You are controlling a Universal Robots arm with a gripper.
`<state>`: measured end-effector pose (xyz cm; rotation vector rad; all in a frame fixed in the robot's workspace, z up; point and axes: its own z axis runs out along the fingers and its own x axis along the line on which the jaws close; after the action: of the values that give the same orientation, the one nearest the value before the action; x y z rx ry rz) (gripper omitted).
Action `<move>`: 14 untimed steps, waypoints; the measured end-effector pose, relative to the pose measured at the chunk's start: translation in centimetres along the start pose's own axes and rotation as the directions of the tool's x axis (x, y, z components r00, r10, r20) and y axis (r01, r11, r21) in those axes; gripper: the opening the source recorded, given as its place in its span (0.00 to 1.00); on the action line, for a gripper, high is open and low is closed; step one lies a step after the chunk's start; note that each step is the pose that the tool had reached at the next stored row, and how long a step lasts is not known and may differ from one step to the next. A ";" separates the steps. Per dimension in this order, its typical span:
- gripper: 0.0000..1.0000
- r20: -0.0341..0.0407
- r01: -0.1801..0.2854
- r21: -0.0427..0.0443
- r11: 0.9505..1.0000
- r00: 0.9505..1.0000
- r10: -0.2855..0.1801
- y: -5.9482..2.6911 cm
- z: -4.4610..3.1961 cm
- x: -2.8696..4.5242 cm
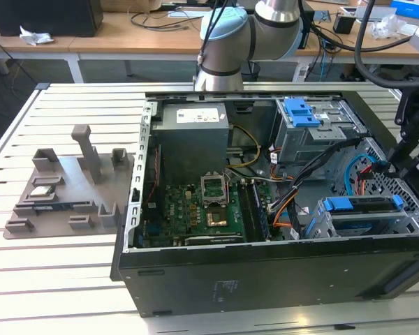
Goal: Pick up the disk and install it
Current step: 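Insert the first disk wire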
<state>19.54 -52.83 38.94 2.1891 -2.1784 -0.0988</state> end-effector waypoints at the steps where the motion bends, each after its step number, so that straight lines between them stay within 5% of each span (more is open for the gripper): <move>1: 0.36 0.000 0.000 0.000 1.000 1.000 0.000 0.00 0.00 0.00; 5: 0.42 -0.001 0.000 0.000 1.000 1.000 0.000 -0.28 0.30 -0.96; 9: 0.42 -0.001 -0.004 -0.004 1.000 1.000 0.004 -0.69 2.05 -3.01; 14: 0.42 -0.001 -0.013 -0.004 1.000 1.000 0.013 -0.87 3.11 -3.31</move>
<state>20.13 -49.49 35.80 2.1715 -2.1898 -0.1014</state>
